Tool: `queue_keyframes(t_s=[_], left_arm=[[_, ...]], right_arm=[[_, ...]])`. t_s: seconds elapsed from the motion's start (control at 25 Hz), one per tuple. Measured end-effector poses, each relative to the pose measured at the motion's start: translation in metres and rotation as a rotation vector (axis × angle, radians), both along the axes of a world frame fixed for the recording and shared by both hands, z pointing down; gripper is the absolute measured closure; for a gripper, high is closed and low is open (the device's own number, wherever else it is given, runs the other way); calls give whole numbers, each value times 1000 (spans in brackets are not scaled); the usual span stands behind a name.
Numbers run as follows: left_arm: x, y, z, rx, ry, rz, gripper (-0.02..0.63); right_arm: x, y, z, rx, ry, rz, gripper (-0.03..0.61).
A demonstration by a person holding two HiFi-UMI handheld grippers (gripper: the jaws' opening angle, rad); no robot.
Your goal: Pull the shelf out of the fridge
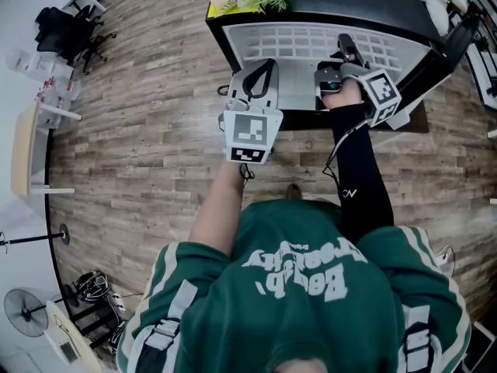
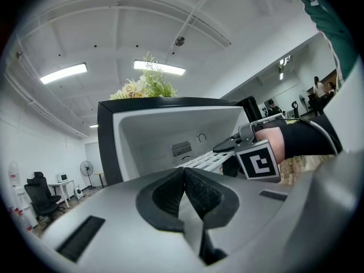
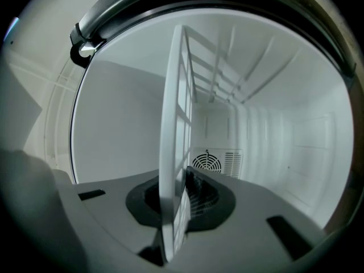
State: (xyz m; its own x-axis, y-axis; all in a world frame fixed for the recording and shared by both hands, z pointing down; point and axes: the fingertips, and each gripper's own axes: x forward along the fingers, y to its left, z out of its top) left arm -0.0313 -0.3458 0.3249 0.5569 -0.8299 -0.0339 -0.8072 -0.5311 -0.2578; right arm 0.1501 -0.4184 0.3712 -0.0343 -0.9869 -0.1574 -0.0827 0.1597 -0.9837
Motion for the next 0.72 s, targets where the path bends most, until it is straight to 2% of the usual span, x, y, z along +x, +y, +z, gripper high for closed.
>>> queue_keyframes(t_s=[0.72], left_arm=[[-2, 6, 2, -2, 7, 5, 597]], right_arm=[[-2, 8, 0, 6, -2, 1, 535]])
